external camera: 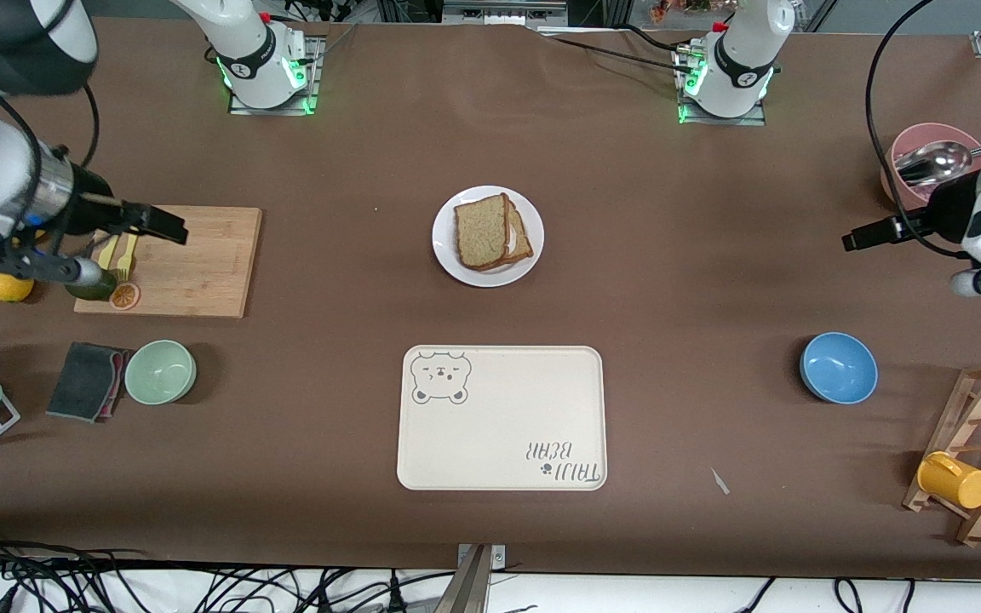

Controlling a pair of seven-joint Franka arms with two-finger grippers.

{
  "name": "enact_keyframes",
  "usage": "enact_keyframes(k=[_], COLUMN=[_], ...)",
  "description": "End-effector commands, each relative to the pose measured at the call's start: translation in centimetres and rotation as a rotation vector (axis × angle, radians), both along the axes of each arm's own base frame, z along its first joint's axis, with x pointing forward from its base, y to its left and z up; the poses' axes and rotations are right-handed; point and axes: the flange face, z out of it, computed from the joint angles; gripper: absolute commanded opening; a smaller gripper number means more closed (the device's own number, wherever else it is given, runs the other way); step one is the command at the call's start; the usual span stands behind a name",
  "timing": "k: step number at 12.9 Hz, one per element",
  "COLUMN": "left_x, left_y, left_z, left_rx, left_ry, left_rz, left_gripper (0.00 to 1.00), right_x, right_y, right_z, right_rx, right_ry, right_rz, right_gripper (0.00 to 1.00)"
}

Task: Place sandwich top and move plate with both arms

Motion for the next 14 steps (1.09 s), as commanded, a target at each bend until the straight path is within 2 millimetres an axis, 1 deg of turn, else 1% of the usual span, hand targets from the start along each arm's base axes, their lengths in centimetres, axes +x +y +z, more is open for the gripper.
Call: enact_keyframes(k=[1,2,3,4,5,7,8,9,10,12,13,14], left_x=[-0.1,0.1,0.5,0.3,-0.3,-2.0,-2.9,-3.7,-4.8,-4.8,-4.8,-5.0], left_y=[0.0,0.5,0.5,0.5,0.5,0.2,-0.1,-1.0,-2.2,-3.0,-3.4,-4.0], left_z=[-2.7,-3.6,-4.8,-6.2,-7.6,-10.0,-11.2,-12.6,-13.4,-13.4,-13.3,-13.7], left_rx=[-0.049,-0.064,-0.063,-0.064,-0.060,-0.076,-0.099,-0.102,-0.099,-0.100,-0.126,-0.196], left_ry=[0.011,0.021,0.030,0.032,0.024,-0.006,-0.002,0.016,0.025,0.015,0.013,0.017], left_rz=[-0.047,-0.040,-0.037,-0.033,-0.026,0.000,0.008,-0.010,-0.018,-0.022,-0.011,0.020], left_gripper=[1.00,1.00,1.00,1.00,1.00,1.00,1.00,1.00,1.00,1.00,1.00,1.00], right_x=[-2.2,-2.4,-2.3,-2.3,-2.2,-2.0,-1.8,-1.7,-1.8,-1.5,-1.3,-1.3], right_y=[-1.6,-1.5,-1.7,-1.8,-1.6,-1.7,-1.9,-2.0,-1.9,-2.4,-2.3,-1.7], right_z=[1.5,1.9,2.0,2.0,2.0,2.9,3.0,3.0,2.9,2.7,2.5,3.0], right_rx=[-0.002,-0.003,-0.018,-0.059,-0.110,-0.135,-0.133,-0.135,-0.132,-0.113,-0.078,-0.074], right_ry=[-0.048,-0.054,-0.059,-0.062,-0.068,-0.093,-0.092,-0.093,-0.085,-0.092,-0.091,-0.117], right_rz=[0.065,0.066,0.068,0.078,0.099,0.104,0.101,0.095,0.084,0.071,0.060,0.068], right_gripper=[1.00,1.00,1.00,1.00,1.00,1.00,1.00,1.00,1.00,1.00,1.00,1.00])
